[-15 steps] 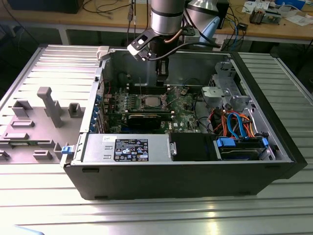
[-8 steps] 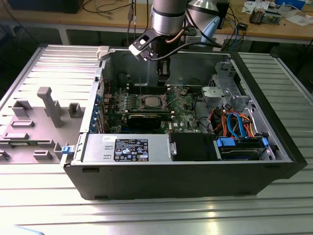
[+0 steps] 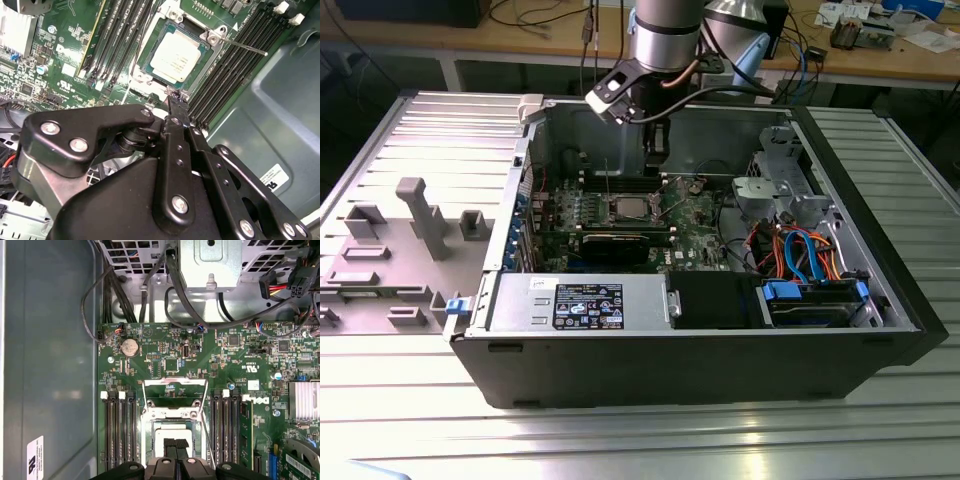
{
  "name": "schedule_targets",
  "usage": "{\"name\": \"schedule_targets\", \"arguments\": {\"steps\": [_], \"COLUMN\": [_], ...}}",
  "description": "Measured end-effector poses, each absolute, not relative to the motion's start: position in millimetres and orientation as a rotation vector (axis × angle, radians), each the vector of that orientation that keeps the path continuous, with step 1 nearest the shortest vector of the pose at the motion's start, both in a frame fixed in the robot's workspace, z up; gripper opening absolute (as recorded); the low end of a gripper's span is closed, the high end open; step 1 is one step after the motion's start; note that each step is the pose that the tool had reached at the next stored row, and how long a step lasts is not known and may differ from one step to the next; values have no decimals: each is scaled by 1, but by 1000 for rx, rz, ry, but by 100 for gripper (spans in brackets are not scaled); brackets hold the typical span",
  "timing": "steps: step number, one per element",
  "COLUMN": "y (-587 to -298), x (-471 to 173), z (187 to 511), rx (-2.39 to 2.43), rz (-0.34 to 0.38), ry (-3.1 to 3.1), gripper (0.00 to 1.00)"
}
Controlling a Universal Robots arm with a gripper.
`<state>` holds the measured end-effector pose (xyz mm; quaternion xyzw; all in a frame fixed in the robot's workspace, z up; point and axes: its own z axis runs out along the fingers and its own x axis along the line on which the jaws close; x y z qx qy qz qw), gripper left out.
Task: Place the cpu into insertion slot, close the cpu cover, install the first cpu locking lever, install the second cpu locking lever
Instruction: 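Close the cpu cover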
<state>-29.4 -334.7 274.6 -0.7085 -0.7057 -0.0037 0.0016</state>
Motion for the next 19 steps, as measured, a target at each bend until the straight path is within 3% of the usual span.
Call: {"name": "schedule_targets", "arguments": {"steps": [19], "y": [-335], "x": [-24], "z": [275], "rx": [-2224], "rz": [-12], "ry": [-2215], "gripper": [11]}}
